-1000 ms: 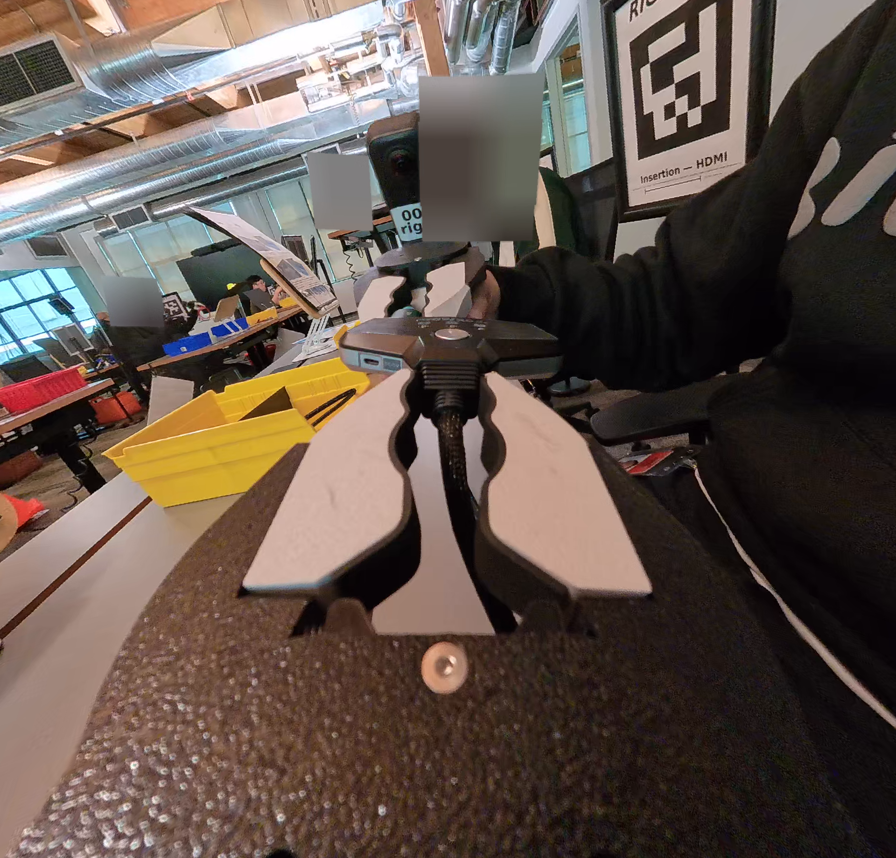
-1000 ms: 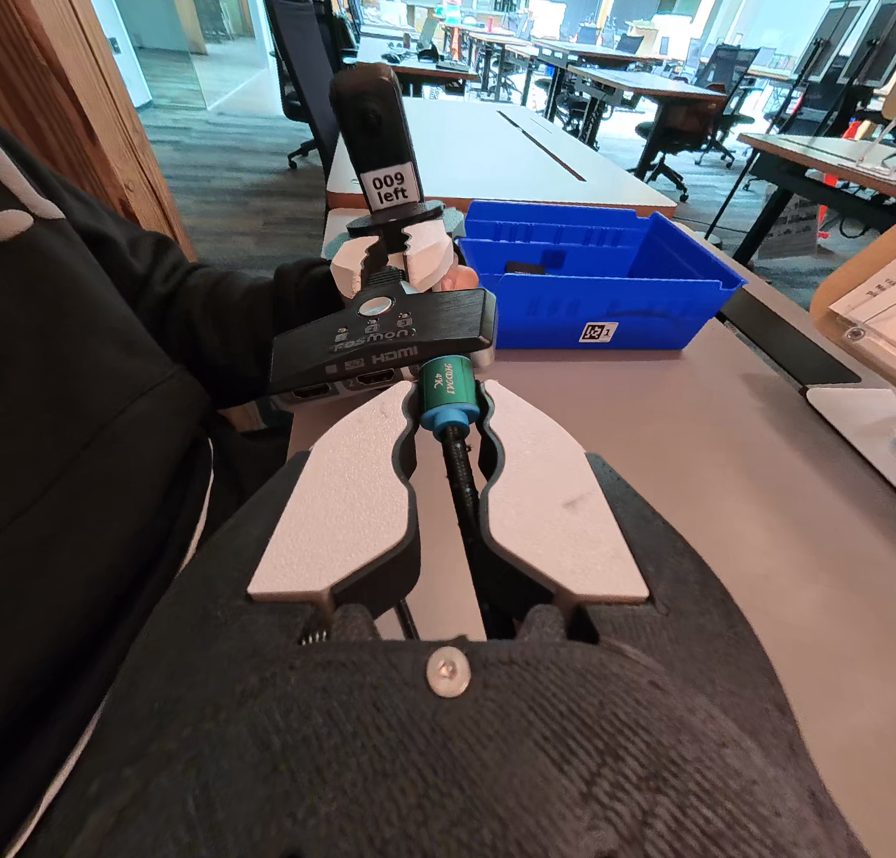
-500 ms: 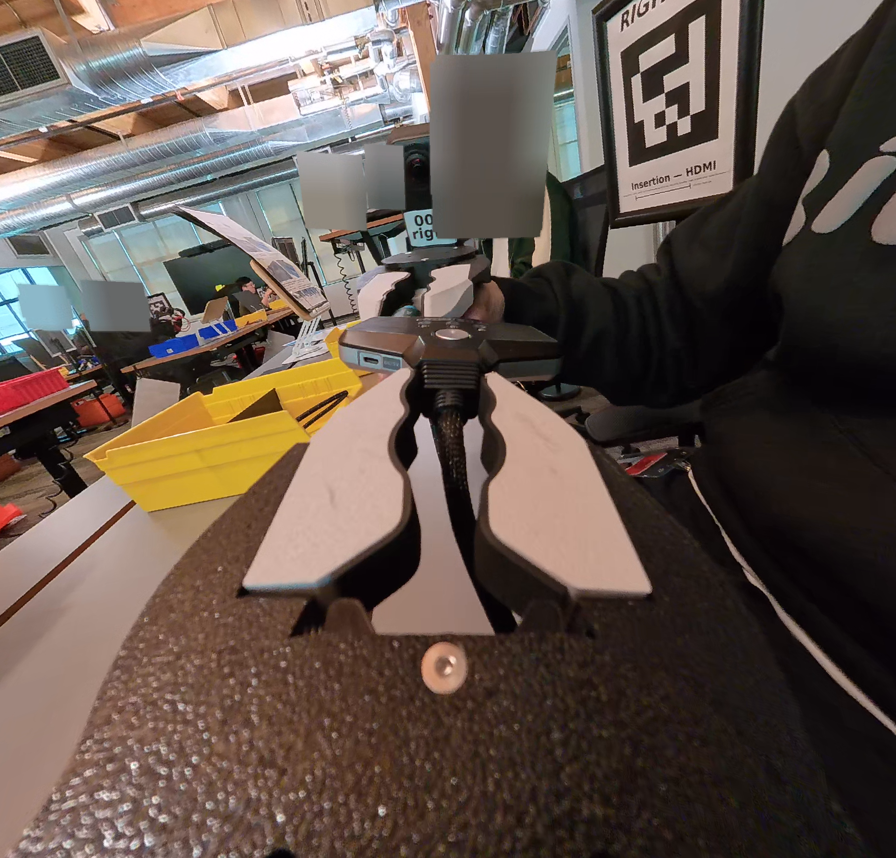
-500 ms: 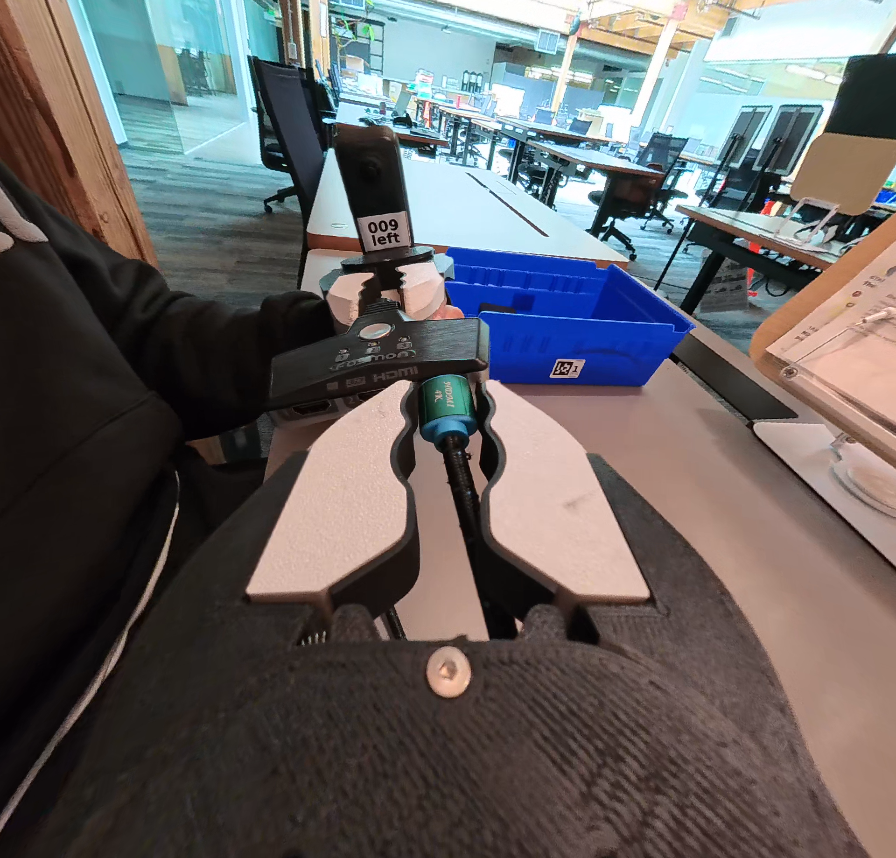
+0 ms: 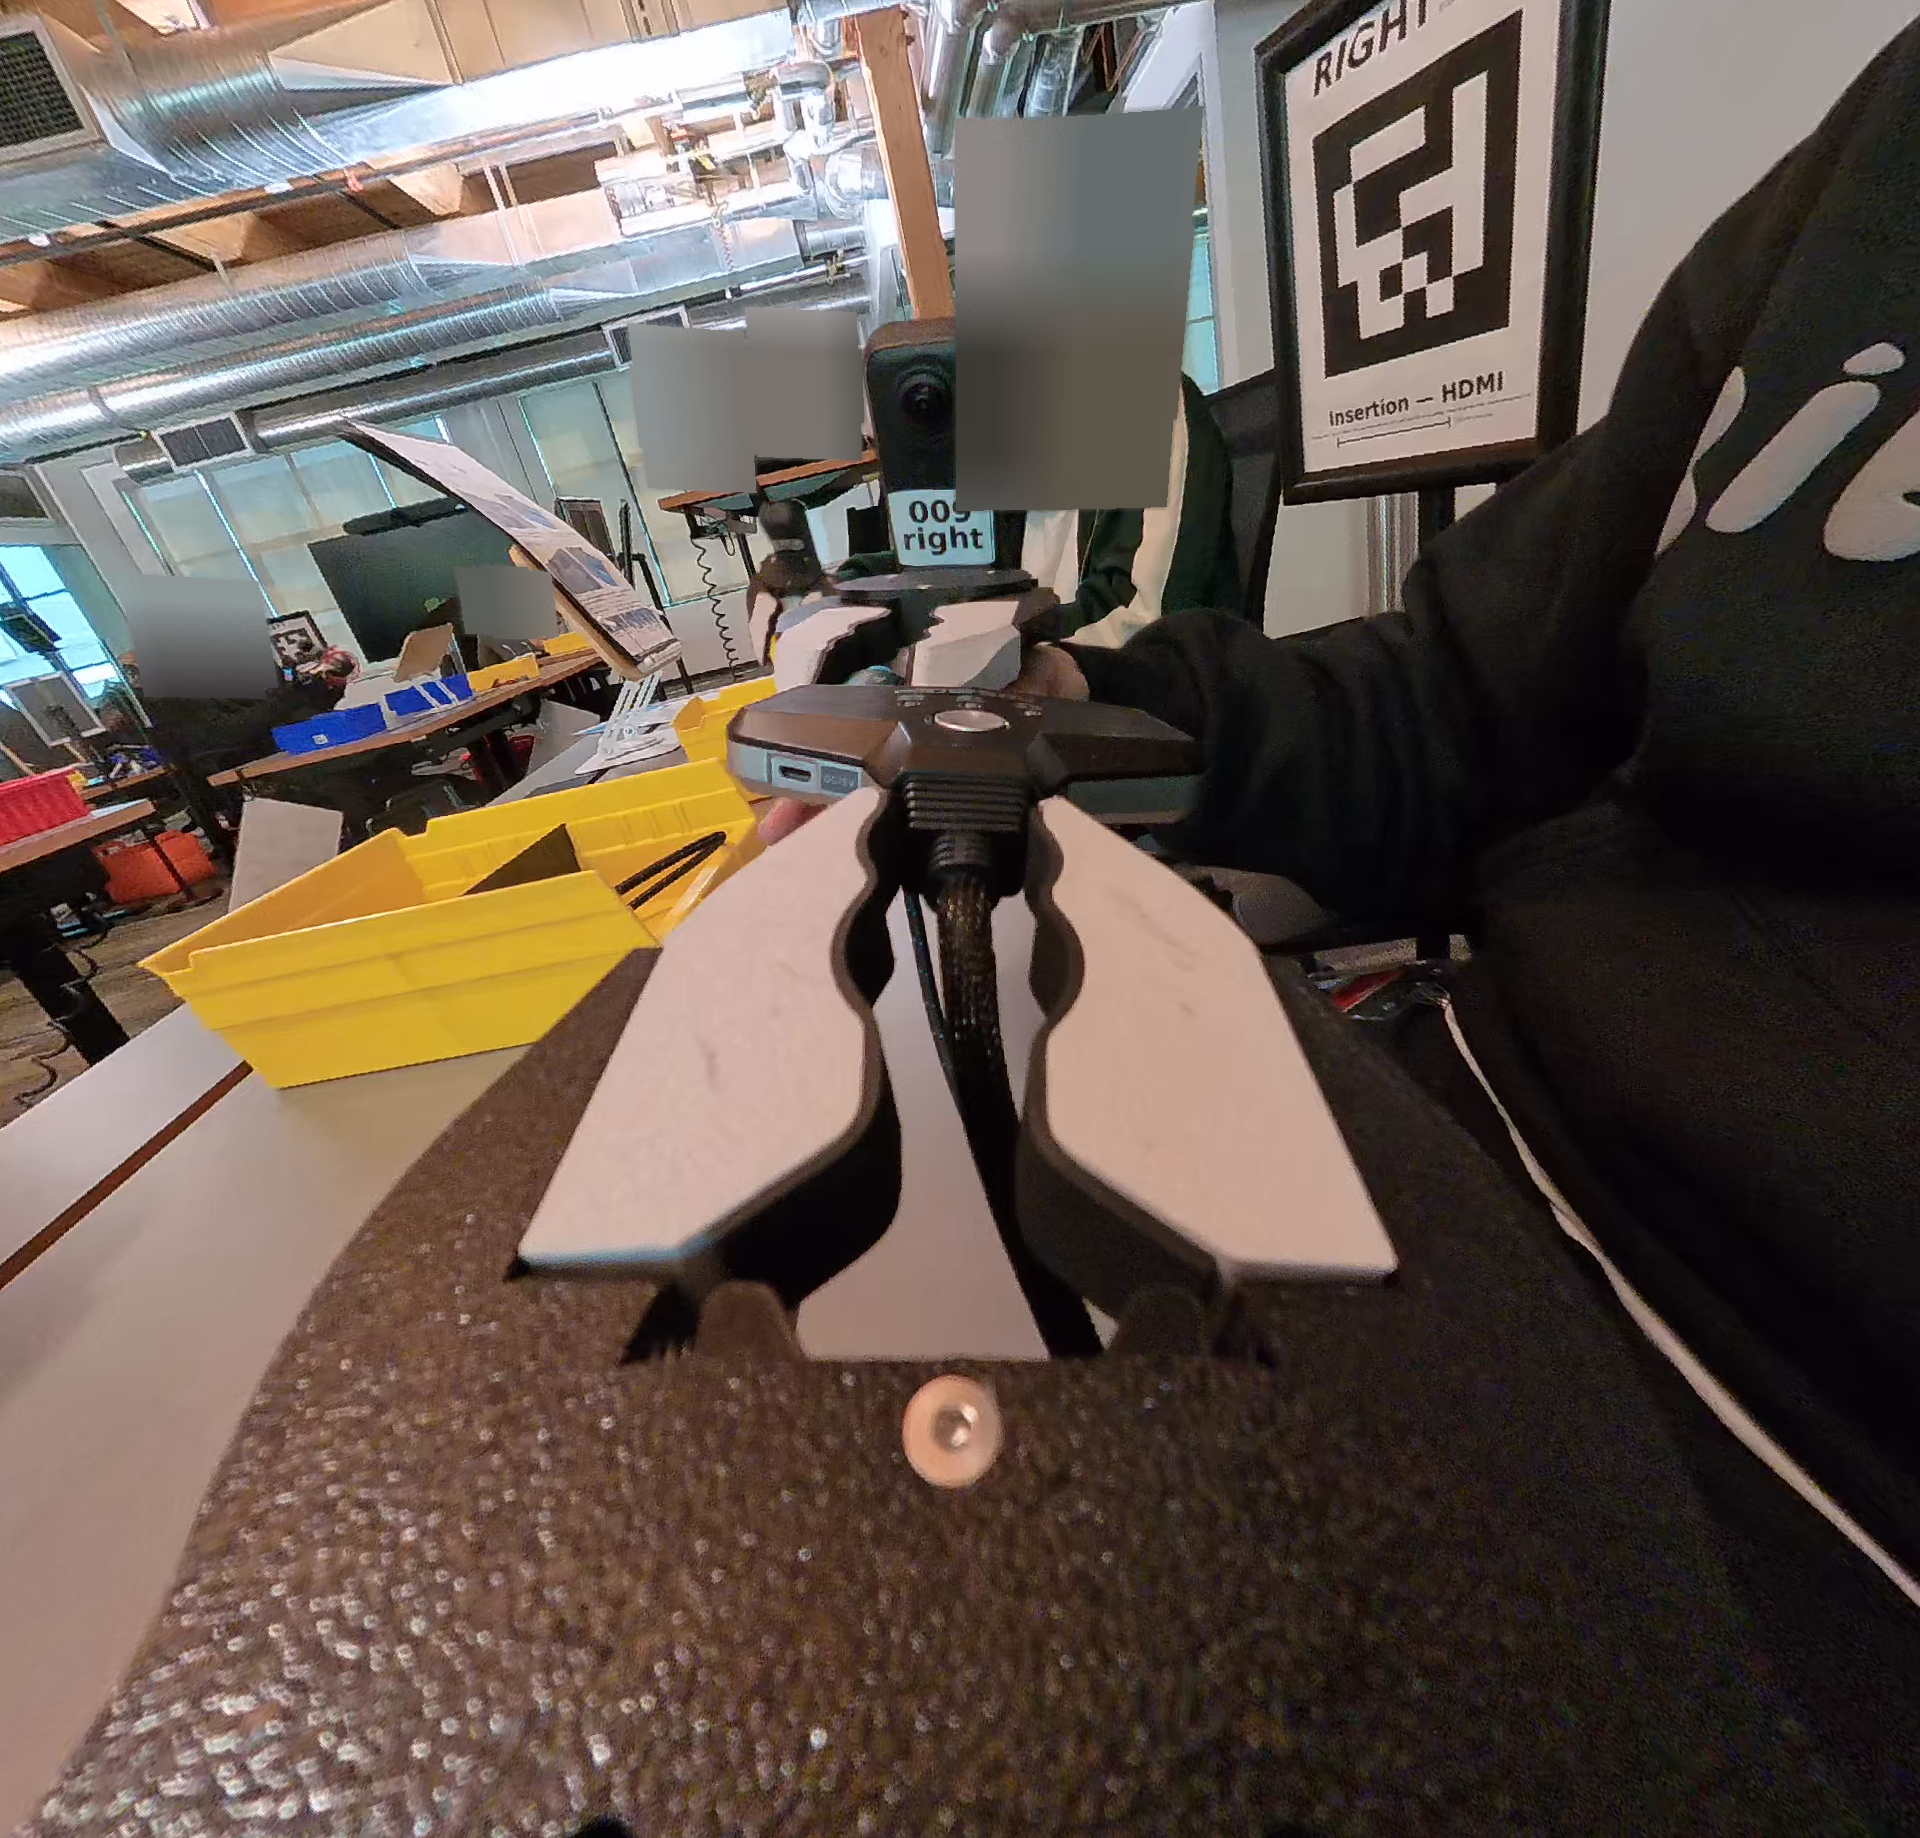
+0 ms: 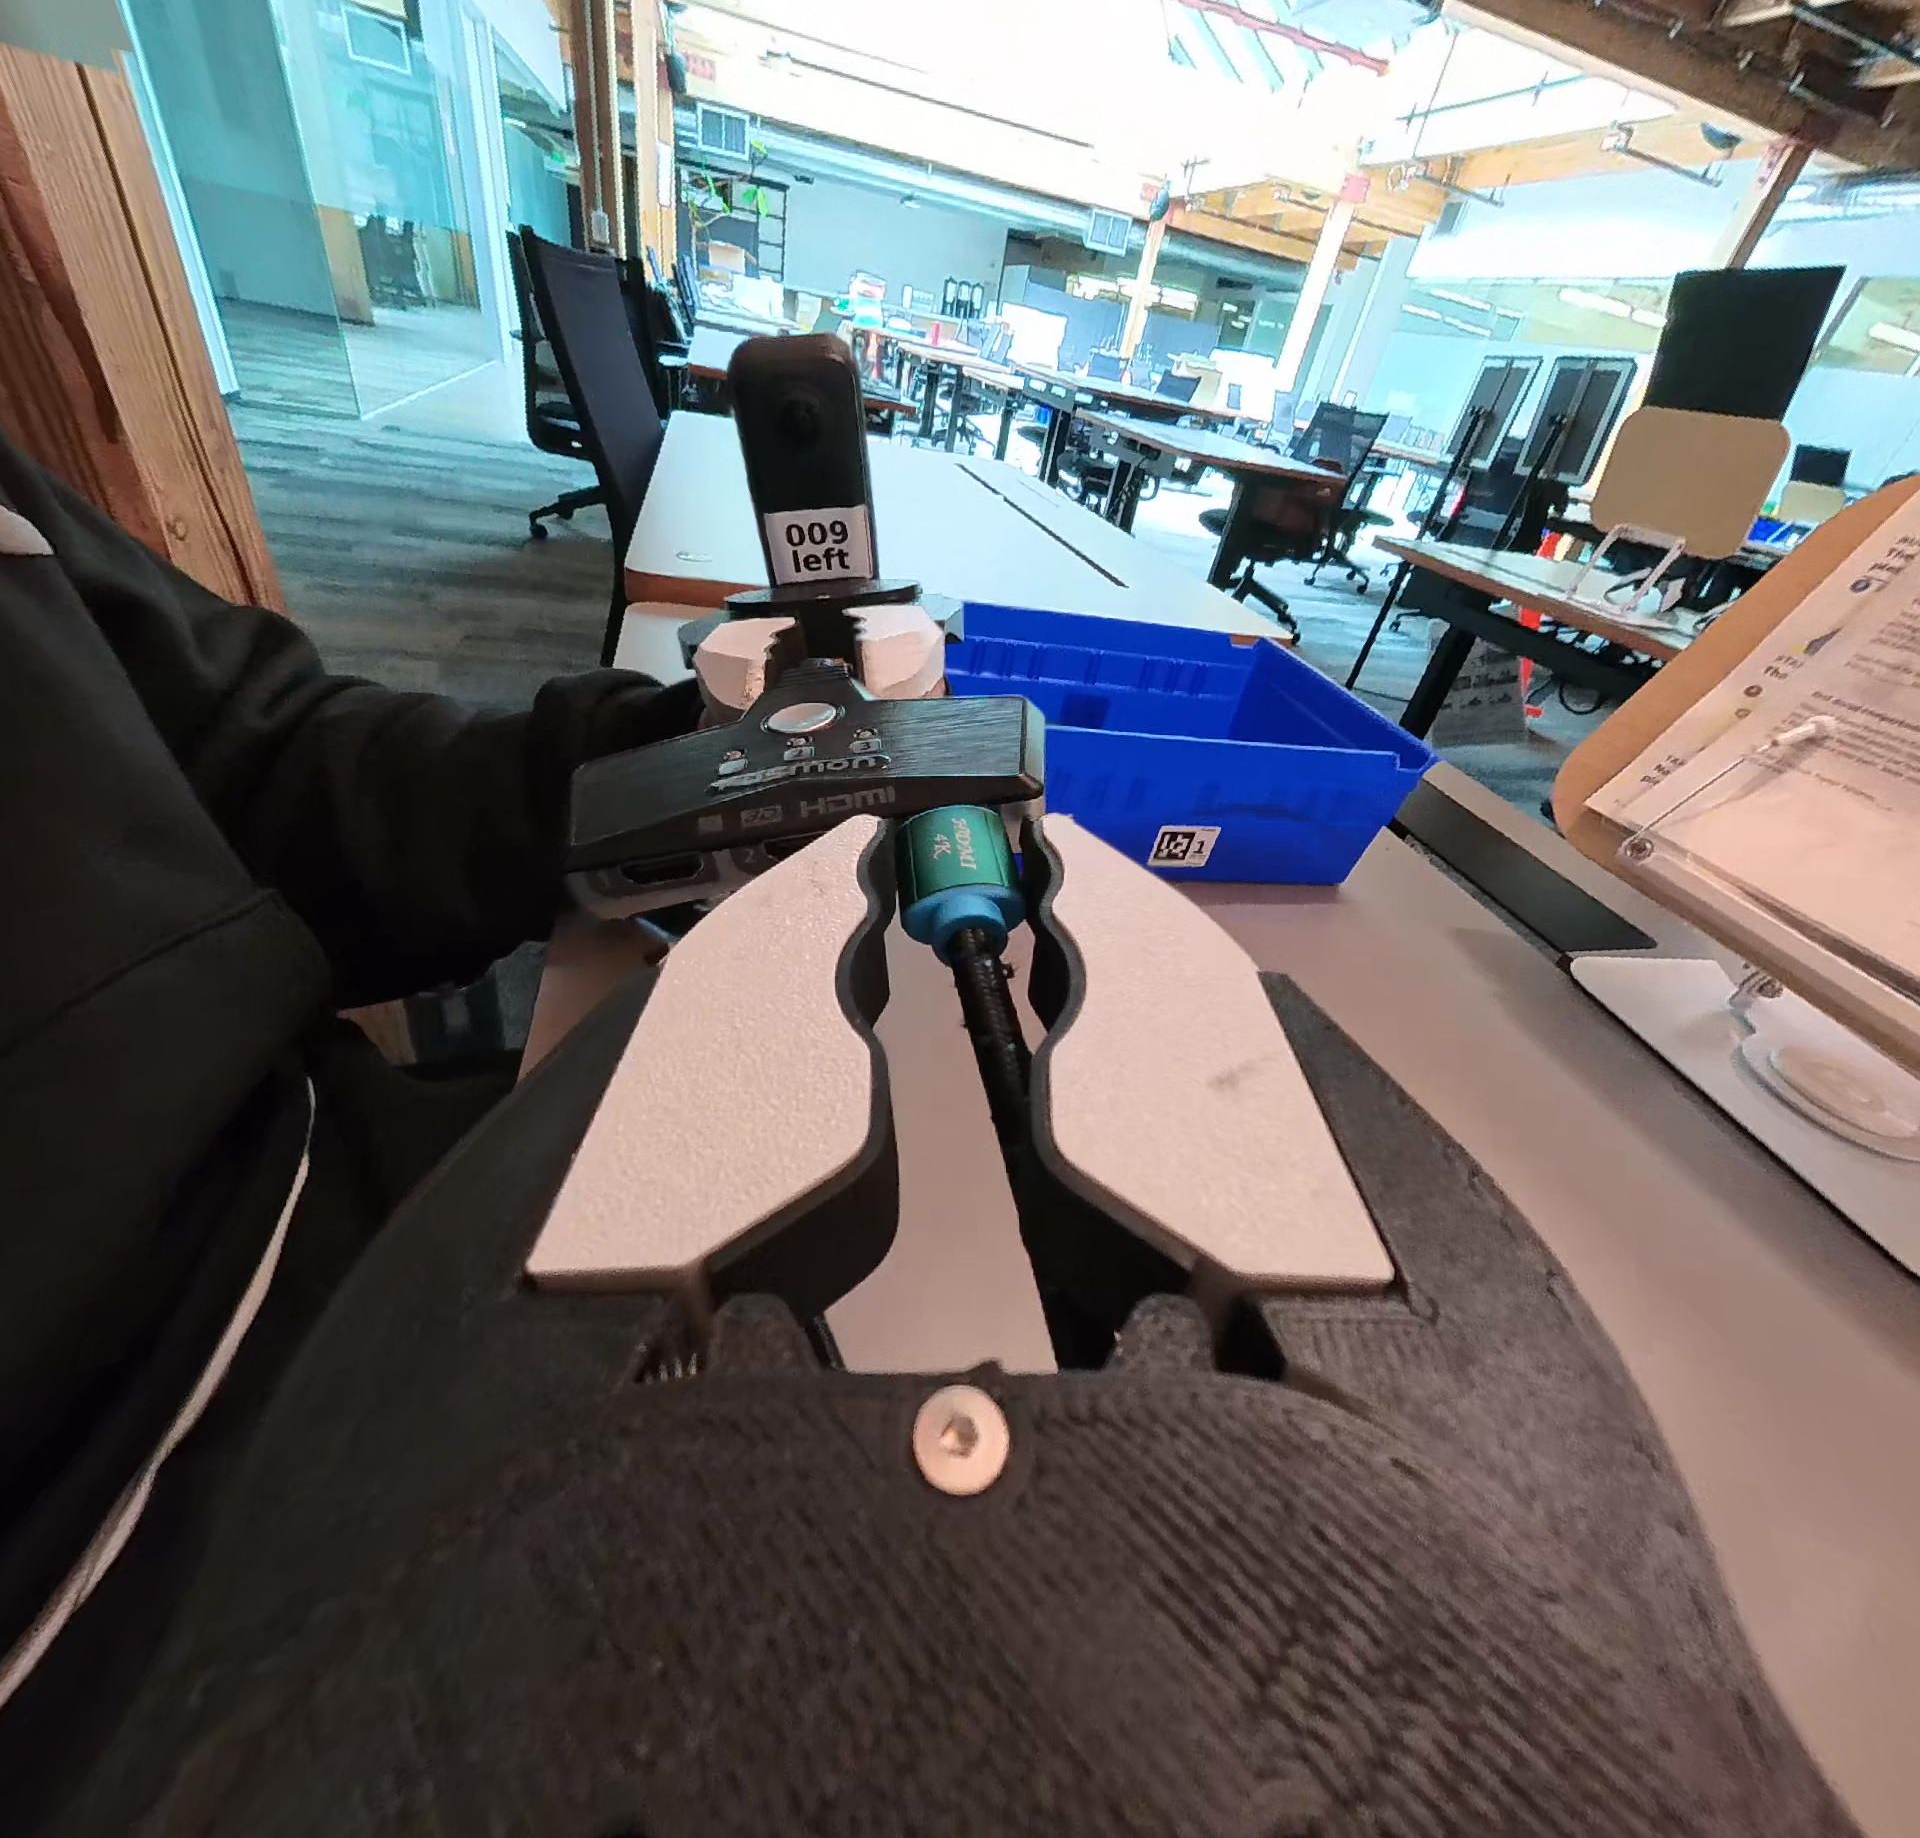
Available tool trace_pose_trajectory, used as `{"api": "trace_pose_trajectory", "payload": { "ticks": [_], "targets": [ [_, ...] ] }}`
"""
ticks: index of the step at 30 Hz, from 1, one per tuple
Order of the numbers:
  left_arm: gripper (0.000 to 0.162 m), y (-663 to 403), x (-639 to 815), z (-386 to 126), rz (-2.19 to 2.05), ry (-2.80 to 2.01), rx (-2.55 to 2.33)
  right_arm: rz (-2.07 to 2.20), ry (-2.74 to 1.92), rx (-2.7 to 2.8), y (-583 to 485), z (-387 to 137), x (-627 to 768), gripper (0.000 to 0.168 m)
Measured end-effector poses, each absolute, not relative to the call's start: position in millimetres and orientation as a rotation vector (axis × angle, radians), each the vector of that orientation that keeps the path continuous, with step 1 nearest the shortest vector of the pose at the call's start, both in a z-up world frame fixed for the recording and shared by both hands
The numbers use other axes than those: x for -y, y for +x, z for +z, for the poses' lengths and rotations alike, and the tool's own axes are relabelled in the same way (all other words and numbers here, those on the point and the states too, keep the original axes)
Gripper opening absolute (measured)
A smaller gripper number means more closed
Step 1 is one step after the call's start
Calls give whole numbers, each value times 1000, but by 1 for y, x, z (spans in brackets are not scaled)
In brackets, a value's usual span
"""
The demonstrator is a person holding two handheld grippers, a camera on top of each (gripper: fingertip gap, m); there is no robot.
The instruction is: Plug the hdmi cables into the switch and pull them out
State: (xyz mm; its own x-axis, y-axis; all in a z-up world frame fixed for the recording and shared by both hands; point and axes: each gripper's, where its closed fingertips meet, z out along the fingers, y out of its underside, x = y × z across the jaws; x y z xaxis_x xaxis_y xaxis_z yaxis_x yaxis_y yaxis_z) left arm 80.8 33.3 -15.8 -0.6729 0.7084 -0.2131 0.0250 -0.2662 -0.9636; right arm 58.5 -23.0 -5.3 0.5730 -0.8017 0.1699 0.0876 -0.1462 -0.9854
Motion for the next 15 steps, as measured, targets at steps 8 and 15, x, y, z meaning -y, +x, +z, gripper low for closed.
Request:
{"api": "trace_pose_trajectory", "payload": {
  "ticks": [8, 15],
  "targets": [
    [23, 80, -36, -15, 1976, -908, 1516, -894, -1531, -593, 57, -4, 20, 23],
    [23, 85, -31, -17, 1962, -866, 1579, -882, -1585, -664, 61, -12, 27, 23]
  ]
}}
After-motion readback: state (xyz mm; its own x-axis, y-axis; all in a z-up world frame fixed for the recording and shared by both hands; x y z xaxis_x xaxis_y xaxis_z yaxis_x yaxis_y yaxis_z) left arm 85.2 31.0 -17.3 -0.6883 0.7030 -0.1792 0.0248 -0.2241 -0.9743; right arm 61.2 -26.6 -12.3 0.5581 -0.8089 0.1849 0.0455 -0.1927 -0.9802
